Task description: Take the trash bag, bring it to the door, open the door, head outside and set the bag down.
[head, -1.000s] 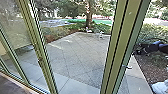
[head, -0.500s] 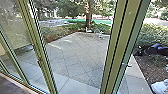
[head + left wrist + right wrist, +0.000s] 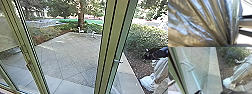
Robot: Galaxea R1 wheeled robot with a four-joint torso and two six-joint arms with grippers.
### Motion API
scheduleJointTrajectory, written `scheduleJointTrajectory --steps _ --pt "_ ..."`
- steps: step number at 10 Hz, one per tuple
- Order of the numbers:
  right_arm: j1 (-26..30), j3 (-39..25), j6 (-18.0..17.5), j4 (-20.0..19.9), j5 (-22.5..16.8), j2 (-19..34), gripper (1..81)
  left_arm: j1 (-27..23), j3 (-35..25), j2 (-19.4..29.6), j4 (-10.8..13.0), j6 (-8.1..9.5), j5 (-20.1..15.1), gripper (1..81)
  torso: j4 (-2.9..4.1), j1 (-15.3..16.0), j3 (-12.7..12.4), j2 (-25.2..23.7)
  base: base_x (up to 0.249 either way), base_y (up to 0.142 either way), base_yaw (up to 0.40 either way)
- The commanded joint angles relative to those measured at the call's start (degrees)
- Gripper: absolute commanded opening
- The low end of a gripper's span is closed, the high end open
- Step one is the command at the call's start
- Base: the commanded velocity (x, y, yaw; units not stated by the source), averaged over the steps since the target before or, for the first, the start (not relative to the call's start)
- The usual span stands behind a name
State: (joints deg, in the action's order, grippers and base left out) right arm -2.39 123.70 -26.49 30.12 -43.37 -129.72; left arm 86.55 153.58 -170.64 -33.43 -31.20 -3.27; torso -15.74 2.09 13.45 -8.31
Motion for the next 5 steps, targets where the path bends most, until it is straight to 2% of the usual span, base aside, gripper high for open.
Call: scheduleJointTrajectory --steps 1,2,4,5 --pt "8.49 2.49 0.74 6.25 3.37 0.31 81.1 -1.69 -0.12 0.30 -1.02 0.43 -4.56 1.0 0.00 0.00 0.00 0.00 0.000 0.000 0.000" --pt "8.49 4.07 0.83 7.92 4.08 -0.12 81.1 -1.69 -0.12 0.39 -1.03 0.52 -4.56 1.0 0.00 0.00 0.00 0.00 0.000 0.000 0.000" --pt "8.58 6.98 0.04 13.91 5.23 -1.27 81.1 -1.69 -0.12 0.74 -1.64 0.52 -4.47 1.0 0.00 0.00 0.00 0.00 0.000 0.000 0.000" --pt "8.40 8.72 0.12 14.96 7.32 -1.27 81.1 -1.69 -0.12 0.91 -2.26 0.43 -4.56 1.0 0.00 0.00 0.00 0.00 0.000 0.000 0.000"
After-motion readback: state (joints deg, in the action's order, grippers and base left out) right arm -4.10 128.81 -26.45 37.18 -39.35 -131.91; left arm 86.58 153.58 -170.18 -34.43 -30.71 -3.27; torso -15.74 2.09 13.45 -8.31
